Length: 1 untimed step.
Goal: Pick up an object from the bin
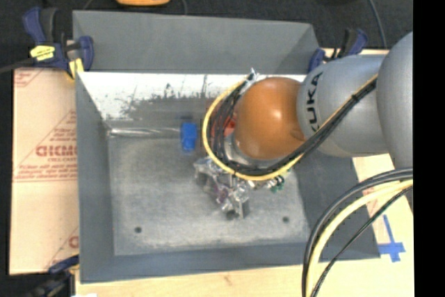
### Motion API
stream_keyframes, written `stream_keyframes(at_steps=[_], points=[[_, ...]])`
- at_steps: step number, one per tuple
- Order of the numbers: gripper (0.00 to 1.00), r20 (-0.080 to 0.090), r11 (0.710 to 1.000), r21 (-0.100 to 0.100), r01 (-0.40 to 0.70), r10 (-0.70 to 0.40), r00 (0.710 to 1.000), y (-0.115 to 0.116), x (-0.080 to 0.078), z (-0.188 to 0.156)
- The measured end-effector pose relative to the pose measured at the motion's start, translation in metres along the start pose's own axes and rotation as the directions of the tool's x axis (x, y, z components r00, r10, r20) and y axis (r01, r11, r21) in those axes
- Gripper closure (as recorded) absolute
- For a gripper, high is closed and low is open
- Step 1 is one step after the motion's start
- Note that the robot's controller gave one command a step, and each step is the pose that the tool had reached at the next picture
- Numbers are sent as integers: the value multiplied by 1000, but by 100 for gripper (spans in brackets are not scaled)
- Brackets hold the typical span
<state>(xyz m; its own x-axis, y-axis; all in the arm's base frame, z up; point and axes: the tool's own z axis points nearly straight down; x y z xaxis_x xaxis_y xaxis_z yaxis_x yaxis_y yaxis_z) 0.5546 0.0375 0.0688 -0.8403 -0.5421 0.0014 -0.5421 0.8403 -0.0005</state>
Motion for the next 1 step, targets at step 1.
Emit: stream_keyframes(at_steps=[1], points=[[0, 4, 992, 3, 130, -130, 992, -16, -27, -33]])
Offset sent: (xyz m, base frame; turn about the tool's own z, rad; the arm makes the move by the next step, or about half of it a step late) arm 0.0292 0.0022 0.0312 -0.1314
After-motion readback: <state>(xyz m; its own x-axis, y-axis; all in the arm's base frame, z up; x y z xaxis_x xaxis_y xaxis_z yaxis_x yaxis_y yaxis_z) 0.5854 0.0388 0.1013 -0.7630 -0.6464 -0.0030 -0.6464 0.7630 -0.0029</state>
